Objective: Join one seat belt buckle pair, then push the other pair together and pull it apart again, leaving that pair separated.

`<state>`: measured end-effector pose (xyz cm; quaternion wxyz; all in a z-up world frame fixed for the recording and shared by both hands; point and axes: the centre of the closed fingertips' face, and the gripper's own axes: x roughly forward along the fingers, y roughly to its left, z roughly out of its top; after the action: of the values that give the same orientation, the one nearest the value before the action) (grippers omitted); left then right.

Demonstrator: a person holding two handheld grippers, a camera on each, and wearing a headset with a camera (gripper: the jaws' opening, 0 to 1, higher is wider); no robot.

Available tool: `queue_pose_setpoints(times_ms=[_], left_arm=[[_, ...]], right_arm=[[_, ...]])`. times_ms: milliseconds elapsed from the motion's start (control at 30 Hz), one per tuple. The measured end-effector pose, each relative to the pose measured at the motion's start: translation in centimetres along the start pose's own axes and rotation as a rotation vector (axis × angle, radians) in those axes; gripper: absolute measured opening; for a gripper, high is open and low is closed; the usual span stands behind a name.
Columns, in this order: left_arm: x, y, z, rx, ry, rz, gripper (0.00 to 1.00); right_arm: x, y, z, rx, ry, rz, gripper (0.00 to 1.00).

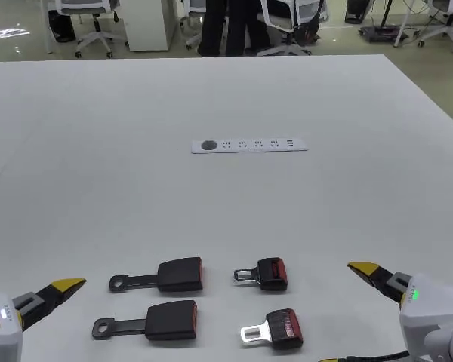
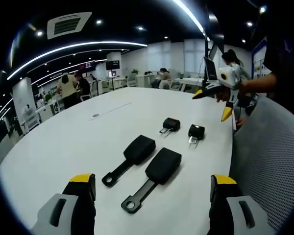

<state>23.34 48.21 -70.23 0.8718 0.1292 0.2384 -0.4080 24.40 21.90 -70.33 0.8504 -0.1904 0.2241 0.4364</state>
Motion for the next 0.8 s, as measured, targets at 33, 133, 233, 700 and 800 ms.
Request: queue_pose_setpoints(times_ms=[33, 133, 233, 700, 800], left_arm=[[0.03, 0.00, -0.03, 0.002, -0.001, 0.000, 0.99], [0.09, -0.20, 0.27, 0.004, 0.000, -0.001, 0.99], [0.11, -0.28, 0.52, 0.004, -0.002, -0.002, 0.99], [0.23, -0.40, 0.44, 0.014, 0.010, -0.012, 0.98], [0.37, -0.39, 0.49, 0.020, 0.015, -0.019, 0.98]], right_arm=[[0.00, -0.03, -0.02, 0.002, -0.002, 0.000, 0.97], [-0.05, -0.06, -0.09, 0.001, 0.000, 0.000, 0.97], [-0.08, -0.05, -0.12, 0.000, 0.001, 0.005, 0.96], [-0.24, -0.10, 0.23, -0.017, 0.009, 0.031, 0.96], [-0.23, -0.24, 0.17, -0.019, 0.014, 0.038, 0.96]])
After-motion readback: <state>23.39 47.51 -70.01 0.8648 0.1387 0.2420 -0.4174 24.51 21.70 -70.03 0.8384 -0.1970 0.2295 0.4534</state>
